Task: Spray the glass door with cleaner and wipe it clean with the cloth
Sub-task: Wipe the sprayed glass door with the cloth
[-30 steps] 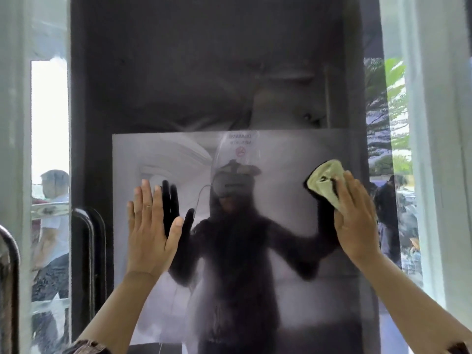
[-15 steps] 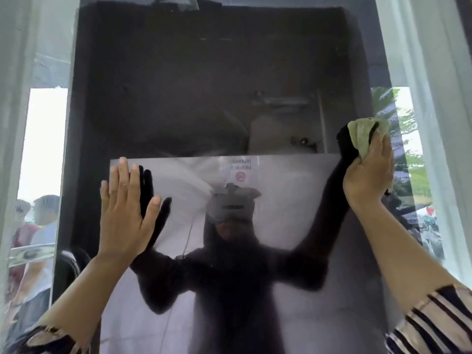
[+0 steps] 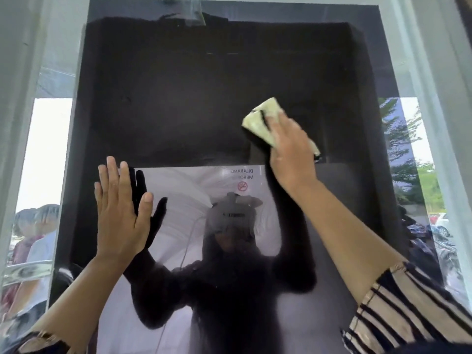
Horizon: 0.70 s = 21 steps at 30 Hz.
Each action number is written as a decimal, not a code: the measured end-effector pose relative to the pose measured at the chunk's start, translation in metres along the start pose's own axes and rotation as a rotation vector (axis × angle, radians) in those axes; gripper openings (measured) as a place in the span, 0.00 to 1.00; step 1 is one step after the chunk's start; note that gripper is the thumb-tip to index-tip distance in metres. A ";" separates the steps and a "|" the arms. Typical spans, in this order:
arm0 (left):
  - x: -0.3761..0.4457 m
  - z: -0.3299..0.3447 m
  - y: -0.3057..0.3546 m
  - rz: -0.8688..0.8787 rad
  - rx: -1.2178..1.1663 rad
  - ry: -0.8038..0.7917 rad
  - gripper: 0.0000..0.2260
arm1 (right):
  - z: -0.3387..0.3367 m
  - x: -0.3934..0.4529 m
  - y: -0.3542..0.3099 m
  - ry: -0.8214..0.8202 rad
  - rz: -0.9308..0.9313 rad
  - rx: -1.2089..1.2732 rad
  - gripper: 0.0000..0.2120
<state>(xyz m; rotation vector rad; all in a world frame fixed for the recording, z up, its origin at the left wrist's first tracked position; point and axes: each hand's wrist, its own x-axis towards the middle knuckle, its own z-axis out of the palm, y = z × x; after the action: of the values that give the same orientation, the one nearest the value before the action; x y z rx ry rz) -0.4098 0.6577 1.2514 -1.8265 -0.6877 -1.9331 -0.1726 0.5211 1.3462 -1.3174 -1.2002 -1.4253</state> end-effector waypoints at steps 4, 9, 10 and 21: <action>-0.008 -0.004 0.007 -0.019 0.006 0.005 0.29 | -0.004 -0.044 -0.017 -0.061 -0.171 0.102 0.28; -0.023 -0.006 0.011 0.025 0.059 -0.038 0.30 | -0.013 -0.069 -0.008 -0.078 -0.259 0.047 0.27; -0.024 -0.008 0.009 0.025 0.065 -0.038 0.30 | -0.013 -0.073 -0.004 -0.050 -0.262 0.020 0.26; -0.048 -0.014 -0.018 0.015 0.083 -0.100 0.30 | -0.024 -0.114 0.060 0.157 0.494 -0.062 0.27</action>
<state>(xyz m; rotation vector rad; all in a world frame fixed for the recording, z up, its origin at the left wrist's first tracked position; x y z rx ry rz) -0.4279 0.6613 1.2013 -1.8815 -0.7715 -1.7866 -0.1076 0.4828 1.2391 -1.3955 -0.6683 -1.1827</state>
